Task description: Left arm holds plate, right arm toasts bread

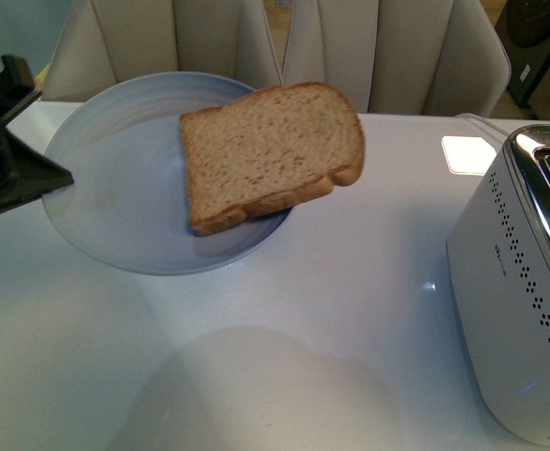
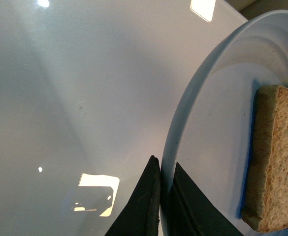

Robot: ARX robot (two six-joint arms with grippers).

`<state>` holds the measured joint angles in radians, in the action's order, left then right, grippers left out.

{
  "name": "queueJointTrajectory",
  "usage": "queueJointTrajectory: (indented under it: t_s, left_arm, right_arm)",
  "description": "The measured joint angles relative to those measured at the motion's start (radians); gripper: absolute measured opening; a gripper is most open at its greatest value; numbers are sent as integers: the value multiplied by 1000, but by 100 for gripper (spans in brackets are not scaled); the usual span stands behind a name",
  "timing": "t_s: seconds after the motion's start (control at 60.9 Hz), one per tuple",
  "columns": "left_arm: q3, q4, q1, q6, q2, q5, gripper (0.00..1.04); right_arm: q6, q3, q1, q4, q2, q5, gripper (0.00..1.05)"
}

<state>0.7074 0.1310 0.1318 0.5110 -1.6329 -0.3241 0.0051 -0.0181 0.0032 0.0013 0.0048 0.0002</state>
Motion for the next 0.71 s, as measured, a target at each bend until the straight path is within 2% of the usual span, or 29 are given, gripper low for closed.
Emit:
queueJointTrajectory:
  t_s: [0.411, 0.707]
  left_arm:
    - [122, -124, 305, 132, 66, 117, 3]
    - [122, -129, 397, 222, 143, 142, 3]
  right_arm:
    - [0, 0, 0, 0, 0, 0, 96]
    - [0, 0, 0, 0, 0, 0, 96]
